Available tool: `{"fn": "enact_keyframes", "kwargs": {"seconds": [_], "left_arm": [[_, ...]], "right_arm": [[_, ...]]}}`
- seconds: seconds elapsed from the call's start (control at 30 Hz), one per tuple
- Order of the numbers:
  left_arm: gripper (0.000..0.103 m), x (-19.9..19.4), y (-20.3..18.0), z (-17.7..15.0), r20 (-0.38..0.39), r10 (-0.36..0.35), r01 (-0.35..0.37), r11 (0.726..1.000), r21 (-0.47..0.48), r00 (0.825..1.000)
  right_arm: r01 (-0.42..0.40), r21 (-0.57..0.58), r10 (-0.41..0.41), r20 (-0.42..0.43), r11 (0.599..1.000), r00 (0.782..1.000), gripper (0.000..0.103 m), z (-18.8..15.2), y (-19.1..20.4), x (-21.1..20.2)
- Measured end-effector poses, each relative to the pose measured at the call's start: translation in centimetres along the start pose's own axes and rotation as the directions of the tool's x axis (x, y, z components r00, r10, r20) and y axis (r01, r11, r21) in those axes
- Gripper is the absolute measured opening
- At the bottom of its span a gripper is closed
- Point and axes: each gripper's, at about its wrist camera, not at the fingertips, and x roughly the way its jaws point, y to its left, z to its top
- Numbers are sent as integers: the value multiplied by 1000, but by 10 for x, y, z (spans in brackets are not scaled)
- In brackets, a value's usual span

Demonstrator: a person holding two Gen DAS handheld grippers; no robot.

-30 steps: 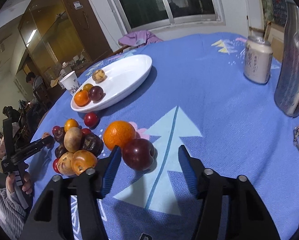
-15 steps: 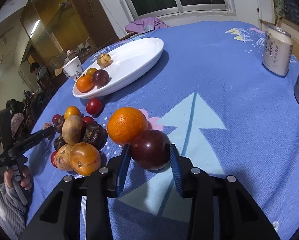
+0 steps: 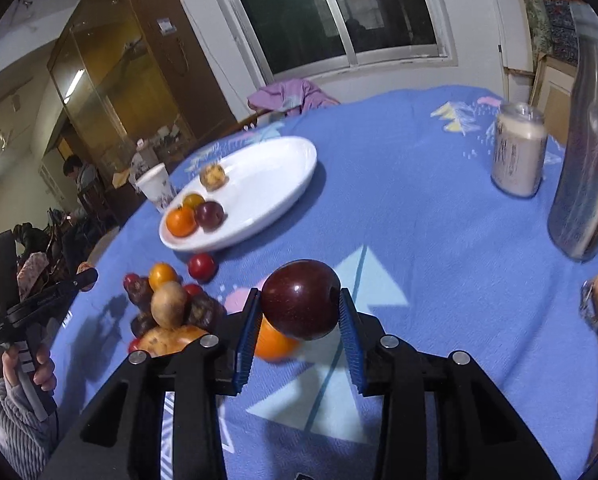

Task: Organize fruits
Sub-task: 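Carry the striped fruit in the left tool while the right tool carries a dark plum to the plate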

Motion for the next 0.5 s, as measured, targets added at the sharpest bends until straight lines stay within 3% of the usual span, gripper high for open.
{"fn": "enact_keyframes", "kwargs": {"seconds": [0.13, 0.23, 0.5], "left_arm": [[38, -8, -30, 37, 28, -16, 15, 999, 50, 999], [38, 10, -60, 60, 19, -30, 28, 995, 91, 999], [38, 97, -120, 63, -82, -118, 129, 983, 130, 990]], "right_arm": [[-11, -49, 13, 44, 999, 999, 39, 41, 20, -13], [-2, -94, 8, 56, 996, 998, 39, 63, 38, -3], [-15, -104, 14, -16, 994, 1000, 39, 90, 53, 87]]}}
